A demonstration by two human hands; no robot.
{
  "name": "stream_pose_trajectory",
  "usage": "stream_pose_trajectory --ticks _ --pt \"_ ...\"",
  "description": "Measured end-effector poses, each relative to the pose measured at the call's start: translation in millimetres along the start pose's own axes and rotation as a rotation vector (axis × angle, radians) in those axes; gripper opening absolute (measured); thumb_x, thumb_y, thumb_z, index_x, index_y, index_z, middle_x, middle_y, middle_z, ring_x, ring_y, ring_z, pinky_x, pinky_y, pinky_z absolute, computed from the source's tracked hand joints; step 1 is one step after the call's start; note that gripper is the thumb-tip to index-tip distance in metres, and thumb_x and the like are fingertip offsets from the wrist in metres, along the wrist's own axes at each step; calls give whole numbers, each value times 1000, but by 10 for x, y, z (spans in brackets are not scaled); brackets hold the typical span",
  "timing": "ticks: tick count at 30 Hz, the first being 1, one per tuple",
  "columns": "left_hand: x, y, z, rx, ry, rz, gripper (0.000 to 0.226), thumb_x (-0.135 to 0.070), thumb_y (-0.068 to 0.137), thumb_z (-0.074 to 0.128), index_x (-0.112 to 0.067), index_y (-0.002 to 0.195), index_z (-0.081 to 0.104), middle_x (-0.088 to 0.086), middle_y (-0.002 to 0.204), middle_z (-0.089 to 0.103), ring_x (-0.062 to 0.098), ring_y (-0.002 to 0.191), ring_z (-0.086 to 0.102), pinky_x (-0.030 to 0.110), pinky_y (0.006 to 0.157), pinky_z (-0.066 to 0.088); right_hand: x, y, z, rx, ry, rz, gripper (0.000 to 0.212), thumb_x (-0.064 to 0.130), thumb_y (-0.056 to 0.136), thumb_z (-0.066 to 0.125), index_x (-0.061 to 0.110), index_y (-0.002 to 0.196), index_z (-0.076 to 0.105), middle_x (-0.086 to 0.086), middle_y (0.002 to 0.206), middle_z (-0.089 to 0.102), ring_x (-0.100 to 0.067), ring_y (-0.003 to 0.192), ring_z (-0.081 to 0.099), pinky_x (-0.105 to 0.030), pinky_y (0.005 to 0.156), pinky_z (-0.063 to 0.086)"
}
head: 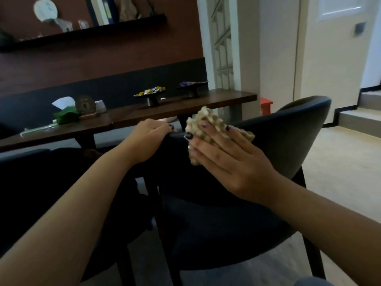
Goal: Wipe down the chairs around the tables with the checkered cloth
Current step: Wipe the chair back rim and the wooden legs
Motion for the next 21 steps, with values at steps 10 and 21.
stream_pose_trajectory --ticks 10,21 --pt "-1532 342 772 518 279 359 29 -9 102 39 -9 120 61 7 129 57 22 113 55 34 101 38 -622 -798 -152 -135 162 452 43 9 98 41 7 140 33 -15 143 33 -36 140 23 -54 115 22" --pt "-2355 1009 1621 517 426 401 32 -8 103 33 -2 122 59 12 126 58 23 115 55 26 100 36 -1246 -1326 -3 -637 504 1348 51 1 90 30 -1 139 44 -5 148 35 -11 141 29 -23 116 23"
Point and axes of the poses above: each hand's wrist, its own y-axis towards the middle knuckle, its own z-axis out of the palm, x = y × z, the point moved 5 cm from there along y, towards the middle knuckle
